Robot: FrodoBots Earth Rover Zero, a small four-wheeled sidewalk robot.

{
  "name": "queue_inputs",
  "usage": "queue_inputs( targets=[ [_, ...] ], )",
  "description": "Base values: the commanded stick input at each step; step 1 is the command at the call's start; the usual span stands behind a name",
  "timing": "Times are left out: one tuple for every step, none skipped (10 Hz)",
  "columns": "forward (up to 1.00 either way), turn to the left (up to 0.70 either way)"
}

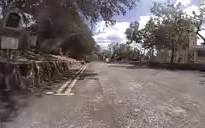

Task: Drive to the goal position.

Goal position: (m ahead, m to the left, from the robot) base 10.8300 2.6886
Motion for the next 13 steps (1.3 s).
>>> queue_inputs(
  targets=[
    [0.85,0.03],
    [0.85,0.03],
    [0.85,0.03],
    [0.85,0.03],
    [0.85,0.3],
    [0.85,0.3],
    [0.85,0.01],
    [0.85,0.02],
    [0.85,0.03],
    [0.85,0.01],
    [0.85,0.01],
    [0.85,0.01],
    [0.85,0.01]
  ],
)
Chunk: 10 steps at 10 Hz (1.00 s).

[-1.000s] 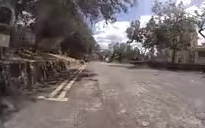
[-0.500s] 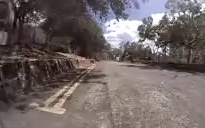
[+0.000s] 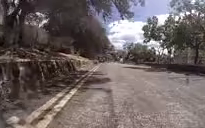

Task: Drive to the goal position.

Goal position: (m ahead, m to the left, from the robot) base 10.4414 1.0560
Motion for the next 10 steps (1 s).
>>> queue_inputs(
  targets=[
    [0.85,0.01],
    [0.85,0.01],
    [0.85,0.01],
    [0.85,0.01],
    [0.85,0.01],
    [0.85,0.01],
    [0.85,0.01],
    [0.85,0.01],
    [0.85,0.0],
    [0.85,0.0]
  ],
)
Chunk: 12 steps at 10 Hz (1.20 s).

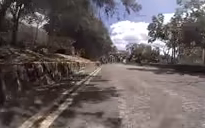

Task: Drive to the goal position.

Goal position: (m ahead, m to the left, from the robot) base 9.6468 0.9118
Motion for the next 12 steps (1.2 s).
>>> queue_inputs(
  targets=[
    [0.85,-0.03],
    [0.85,-0.04],
    [0.85,-0.04],
    [0.85,-0.17],
    [0.85,-0.21],
    [0.85,0.03],
    [0.85,0.03],
    [0.85,0.03],
    [0.85,0.03],
    [0.85,0.03],
    [0.85,0.01],
    [0.85,0.01]
  ],
)
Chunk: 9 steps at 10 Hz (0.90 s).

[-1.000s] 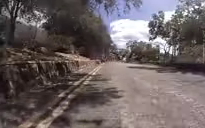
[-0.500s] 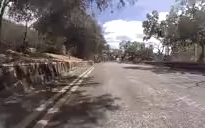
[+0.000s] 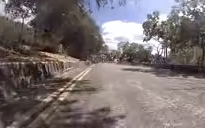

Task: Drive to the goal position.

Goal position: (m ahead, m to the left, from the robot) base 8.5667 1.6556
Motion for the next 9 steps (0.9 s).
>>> queue_inputs(
  targets=[
    [0.85,0.01],
    [0.85,0.01],
    [0.85,0.01],
    [0.85,0.01],
    [0.85,0.01],
    [0.85,0.01],
    [0.85,0.01],
    [0.85,0.01],
    [0.85,0.01]
  ],
)
